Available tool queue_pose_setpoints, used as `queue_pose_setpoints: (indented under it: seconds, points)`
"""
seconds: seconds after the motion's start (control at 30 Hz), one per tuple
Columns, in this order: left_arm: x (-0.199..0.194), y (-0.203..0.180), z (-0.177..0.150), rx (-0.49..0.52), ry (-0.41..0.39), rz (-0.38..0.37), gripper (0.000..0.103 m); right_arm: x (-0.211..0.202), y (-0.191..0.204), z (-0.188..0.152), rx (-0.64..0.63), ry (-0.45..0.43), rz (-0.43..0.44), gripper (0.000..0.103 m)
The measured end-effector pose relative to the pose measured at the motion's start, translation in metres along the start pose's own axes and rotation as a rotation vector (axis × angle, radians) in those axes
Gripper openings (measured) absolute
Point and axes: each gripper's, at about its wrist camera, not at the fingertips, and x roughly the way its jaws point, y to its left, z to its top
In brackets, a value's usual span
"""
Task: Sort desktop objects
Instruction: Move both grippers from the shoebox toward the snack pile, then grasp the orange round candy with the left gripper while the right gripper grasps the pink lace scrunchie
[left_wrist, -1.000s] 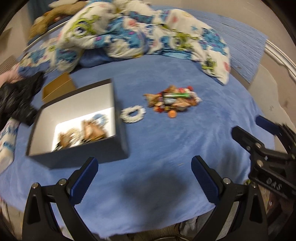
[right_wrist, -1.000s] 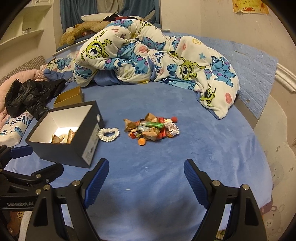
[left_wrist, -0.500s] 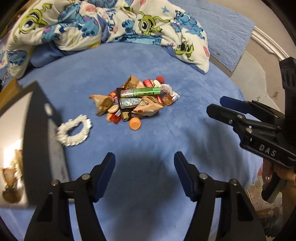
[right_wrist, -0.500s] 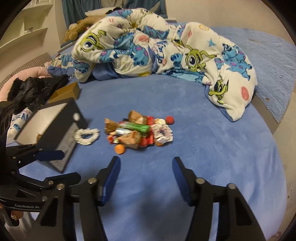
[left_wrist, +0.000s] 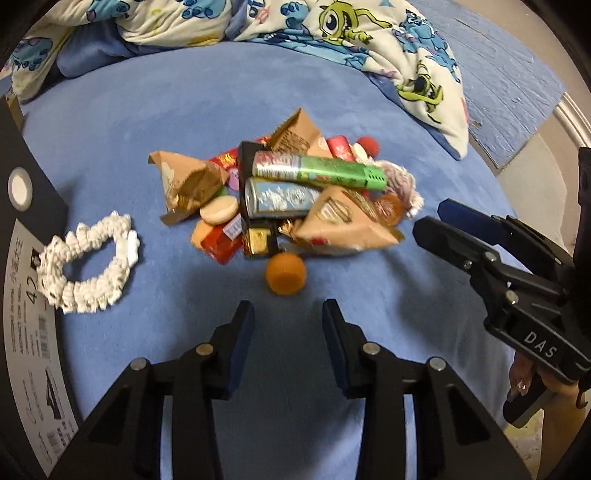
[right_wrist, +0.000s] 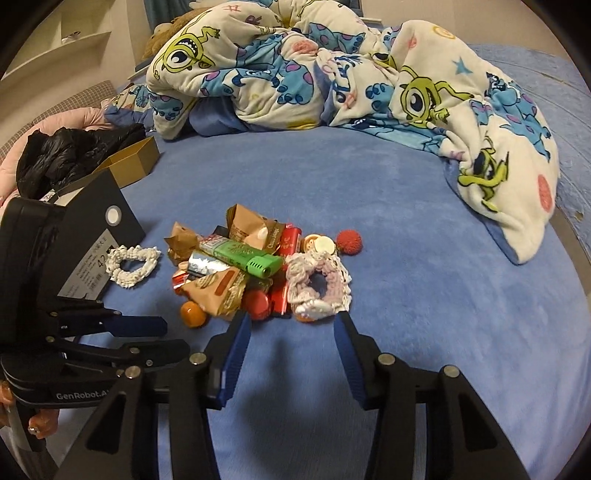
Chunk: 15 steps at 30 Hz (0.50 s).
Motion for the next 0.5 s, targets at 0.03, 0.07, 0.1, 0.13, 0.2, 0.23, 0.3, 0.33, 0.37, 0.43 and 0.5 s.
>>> queue_pose_setpoints:
  seconds: [0.03, 0.07, 0.1, 0.13, 0.2, 0.23, 0.3, 0.33, 0.37, 0.43, 0.5]
  points:
    - [0.001, 0.000, 0.002, -0.001, -0.006, 0.011, 0.038, 0.003, -0.001, 0.001, -0.001, 0.001, 0.002, 0.048]
    - [0.001, 0.001, 0.004, -0.002, -0.011, 0.021, 0.038, 0.007, -0.002, 0.002, -0.003, 0.003, 0.005, 0.048]
    - [0.004, 0.002, 0.006, -0.006, -0.011, 0.026, 0.038, 0.009, -0.002, 0.002, -0.003, 0.003, 0.010, 0.048]
    - [0.006, 0.004, 0.008, -0.010, -0.009, 0.026, 0.038, 0.011, -0.003, 0.002, -0.005, 0.005, 0.011, 0.048]
    - [0.009, 0.006, 0.011, -0.020, -0.011, 0.021, 0.038, 0.016, -0.003, 0.004, -0.012, 0.009, 0.013, 0.039]
    - [0.011, 0.006, 0.013, -0.020, -0.014, 0.021, 0.038, 0.018, -0.003, 0.005, -0.015, 0.014, 0.016, 0.037]
    - [0.012, 0.005, 0.015, -0.019, -0.021, 0.022, 0.038, 0.022, -0.003, 0.006, -0.022, 0.016, 0.012, 0.037]
    - [0.013, 0.004, 0.016, -0.019, -0.023, 0.021, 0.038, 0.022, -0.003, 0.007, -0.025, 0.014, 0.011, 0.036]
    - [0.013, 0.004, 0.016, -0.020, -0.024, 0.021, 0.038, 0.023, -0.005, 0.007, -0.026, 0.013, 0.009, 0.032]
    - [0.014, 0.004, 0.017, -0.023, -0.027, 0.020, 0.038, 0.025, -0.007, 0.009, -0.025, 0.012, 0.006, 0.029]
    - [0.014, 0.004, 0.017, -0.030, -0.033, 0.019, 0.038, 0.025, -0.010, 0.011, -0.025, 0.010, 0.004, 0.024]
